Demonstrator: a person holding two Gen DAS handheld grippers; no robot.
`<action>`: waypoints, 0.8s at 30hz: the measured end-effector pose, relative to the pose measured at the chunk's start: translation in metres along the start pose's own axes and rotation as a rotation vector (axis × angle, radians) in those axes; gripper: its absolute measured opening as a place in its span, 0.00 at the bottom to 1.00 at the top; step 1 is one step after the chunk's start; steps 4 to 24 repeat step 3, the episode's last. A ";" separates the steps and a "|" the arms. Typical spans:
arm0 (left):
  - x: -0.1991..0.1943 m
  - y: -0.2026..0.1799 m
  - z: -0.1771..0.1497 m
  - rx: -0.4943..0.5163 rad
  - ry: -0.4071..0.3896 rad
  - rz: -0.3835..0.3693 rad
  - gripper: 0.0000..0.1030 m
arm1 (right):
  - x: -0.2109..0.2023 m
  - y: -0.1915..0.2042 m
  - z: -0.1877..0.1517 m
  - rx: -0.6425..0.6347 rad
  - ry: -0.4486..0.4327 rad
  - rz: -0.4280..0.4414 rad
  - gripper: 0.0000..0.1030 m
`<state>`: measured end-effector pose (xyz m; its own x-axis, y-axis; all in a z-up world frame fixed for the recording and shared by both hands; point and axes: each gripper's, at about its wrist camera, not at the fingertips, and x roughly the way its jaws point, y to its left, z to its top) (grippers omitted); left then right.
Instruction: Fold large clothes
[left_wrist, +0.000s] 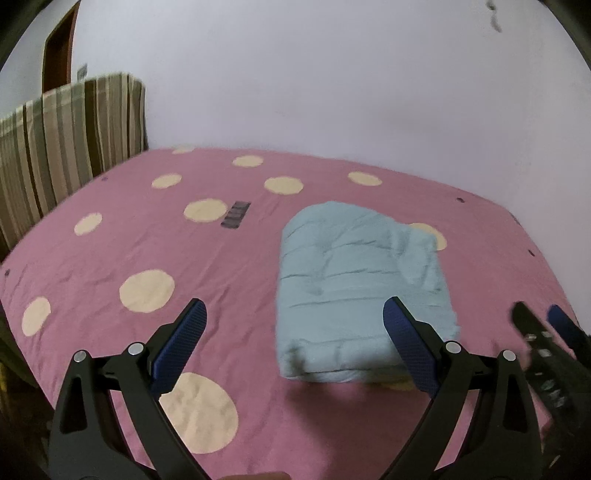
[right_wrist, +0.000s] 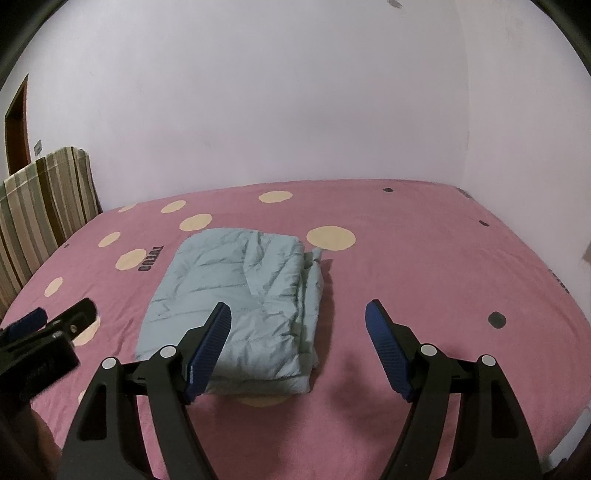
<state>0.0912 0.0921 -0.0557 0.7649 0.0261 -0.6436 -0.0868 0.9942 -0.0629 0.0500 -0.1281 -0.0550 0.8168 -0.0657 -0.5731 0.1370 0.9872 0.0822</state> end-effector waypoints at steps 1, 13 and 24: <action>0.009 0.008 0.001 -0.015 0.015 0.009 0.94 | 0.006 -0.007 0.001 0.006 0.007 -0.013 0.75; 0.025 0.026 0.004 -0.046 0.034 0.040 0.94 | 0.018 -0.023 0.001 0.019 0.021 -0.041 0.80; 0.025 0.026 0.004 -0.046 0.034 0.040 0.94 | 0.018 -0.023 0.001 0.019 0.021 -0.041 0.80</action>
